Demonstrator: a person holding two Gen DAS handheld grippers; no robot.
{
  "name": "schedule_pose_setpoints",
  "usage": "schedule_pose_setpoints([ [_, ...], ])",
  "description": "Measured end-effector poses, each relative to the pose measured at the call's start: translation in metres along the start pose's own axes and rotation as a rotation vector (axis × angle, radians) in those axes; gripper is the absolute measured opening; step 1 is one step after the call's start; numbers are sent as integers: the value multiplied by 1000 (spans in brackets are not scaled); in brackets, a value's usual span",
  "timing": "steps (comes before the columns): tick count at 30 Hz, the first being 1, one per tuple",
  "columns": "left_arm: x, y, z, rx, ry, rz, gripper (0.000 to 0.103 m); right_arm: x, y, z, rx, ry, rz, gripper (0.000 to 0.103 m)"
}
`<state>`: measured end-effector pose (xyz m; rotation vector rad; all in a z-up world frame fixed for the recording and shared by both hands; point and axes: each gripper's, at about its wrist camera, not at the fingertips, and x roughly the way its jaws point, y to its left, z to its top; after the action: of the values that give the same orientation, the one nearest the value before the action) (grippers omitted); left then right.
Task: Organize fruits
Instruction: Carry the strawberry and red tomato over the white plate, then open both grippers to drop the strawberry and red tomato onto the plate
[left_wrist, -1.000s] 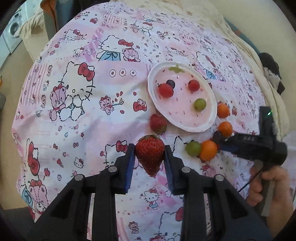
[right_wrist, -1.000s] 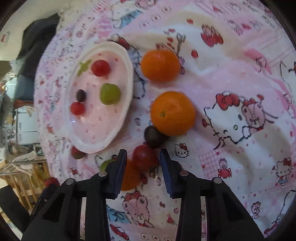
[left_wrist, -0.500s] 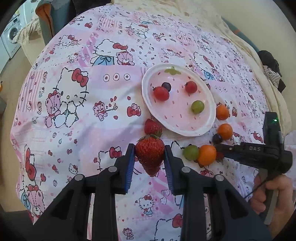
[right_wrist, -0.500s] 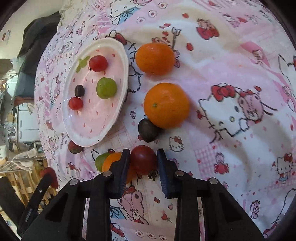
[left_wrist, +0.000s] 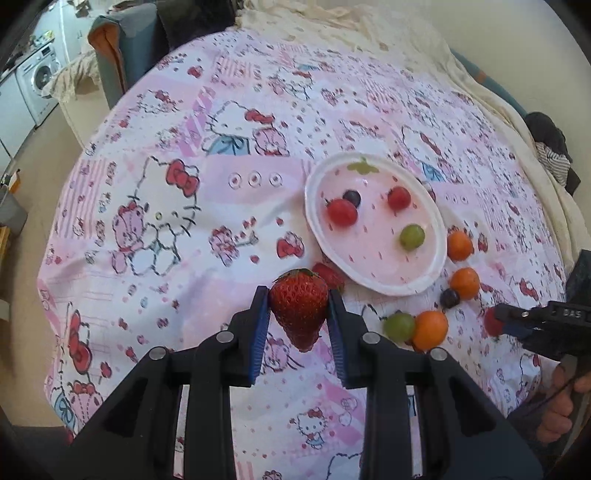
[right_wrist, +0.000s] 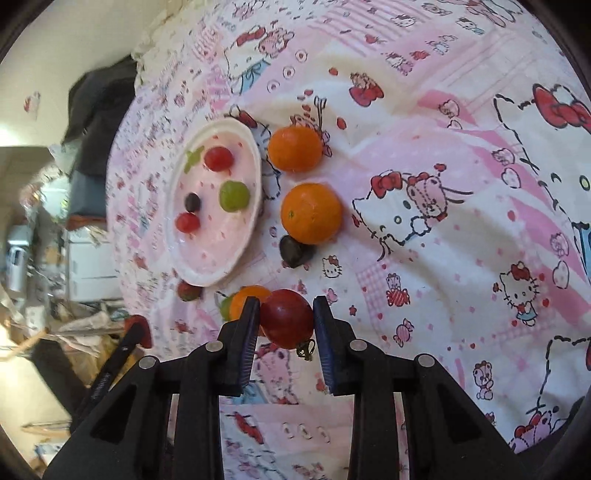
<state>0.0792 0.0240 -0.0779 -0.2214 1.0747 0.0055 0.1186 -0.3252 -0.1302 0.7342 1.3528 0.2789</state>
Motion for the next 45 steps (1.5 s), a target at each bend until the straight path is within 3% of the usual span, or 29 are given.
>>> schedule_pose_setpoints([
  [8, -13, -1, 17, 23, -72, 5, 26, -29, 56, 20, -222, -178, 13, 31],
  [13, -8, -22, 36, 138, -130, 41, 26, -19, 80, 38, -280, -186, 69, 31],
  [21, 14, -50, 60, 224, -142, 23, 27, 8, 102, 68, -329, -166, 39, 31],
  [26, 45, -59, 69, 230, -79, -6, 27, 29, 107, 86, -347, -145, 5, 31],
  [32, 82, -65, 57, 205, 57, -87, 27, 61, 104, 103, -352, -101, -44, 31],
  [45, 104, -57, 49, 143, 127, -103, 27, 87, 78, 109, -281, -31, -113, 32],
])
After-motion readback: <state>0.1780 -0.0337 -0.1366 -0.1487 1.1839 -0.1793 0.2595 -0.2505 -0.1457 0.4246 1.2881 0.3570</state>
